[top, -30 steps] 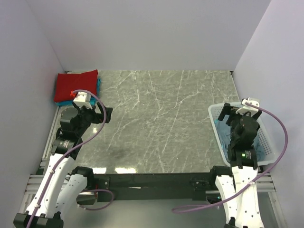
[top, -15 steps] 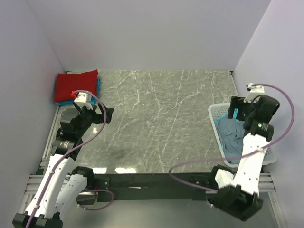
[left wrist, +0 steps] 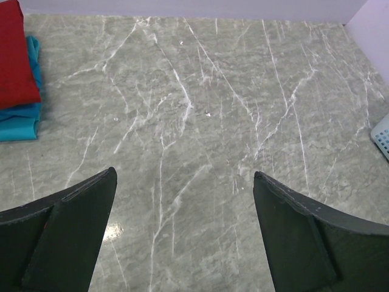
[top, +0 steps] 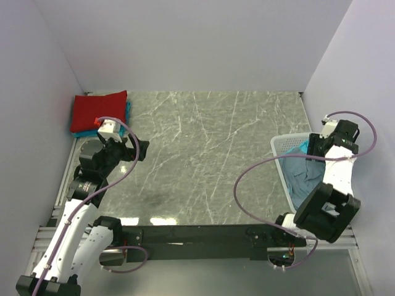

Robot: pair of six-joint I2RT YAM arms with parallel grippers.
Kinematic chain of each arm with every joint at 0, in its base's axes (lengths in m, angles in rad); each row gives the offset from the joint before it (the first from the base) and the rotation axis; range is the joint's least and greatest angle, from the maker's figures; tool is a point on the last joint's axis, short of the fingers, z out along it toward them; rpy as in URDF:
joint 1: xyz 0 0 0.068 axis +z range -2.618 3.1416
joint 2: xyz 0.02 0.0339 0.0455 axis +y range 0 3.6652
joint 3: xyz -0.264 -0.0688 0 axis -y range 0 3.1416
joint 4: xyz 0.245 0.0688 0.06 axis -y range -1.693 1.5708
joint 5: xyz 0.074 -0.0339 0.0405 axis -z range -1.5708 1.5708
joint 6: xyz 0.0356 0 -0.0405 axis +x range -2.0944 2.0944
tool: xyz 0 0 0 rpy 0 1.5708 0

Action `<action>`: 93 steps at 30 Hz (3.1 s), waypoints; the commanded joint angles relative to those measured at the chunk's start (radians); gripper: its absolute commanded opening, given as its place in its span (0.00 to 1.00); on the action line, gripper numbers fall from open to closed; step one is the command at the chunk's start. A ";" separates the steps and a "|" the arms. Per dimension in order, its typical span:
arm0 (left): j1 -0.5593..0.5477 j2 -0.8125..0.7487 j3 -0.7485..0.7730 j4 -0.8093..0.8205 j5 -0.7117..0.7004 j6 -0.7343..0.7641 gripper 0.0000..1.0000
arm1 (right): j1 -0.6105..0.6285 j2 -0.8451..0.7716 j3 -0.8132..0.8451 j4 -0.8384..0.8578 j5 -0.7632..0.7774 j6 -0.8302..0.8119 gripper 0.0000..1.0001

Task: Fold and stack the t-shirts
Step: Grab the tshirt from the pile, then move the tshirt to the center of the board

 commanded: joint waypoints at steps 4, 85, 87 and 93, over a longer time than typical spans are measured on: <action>-0.006 0.022 0.011 0.009 0.000 -0.011 1.00 | -0.002 0.063 -0.071 0.102 0.111 -0.029 0.61; -0.006 -0.124 -0.041 0.065 -0.106 0.063 0.99 | 1.096 0.041 0.519 0.418 0.019 0.252 0.04; -0.007 -0.107 -0.040 0.065 -0.074 0.060 0.99 | 1.051 0.053 0.368 0.490 0.089 0.250 0.06; -0.018 -0.031 -0.048 0.085 0.118 0.057 0.99 | 0.854 0.185 0.246 0.376 0.027 0.171 0.41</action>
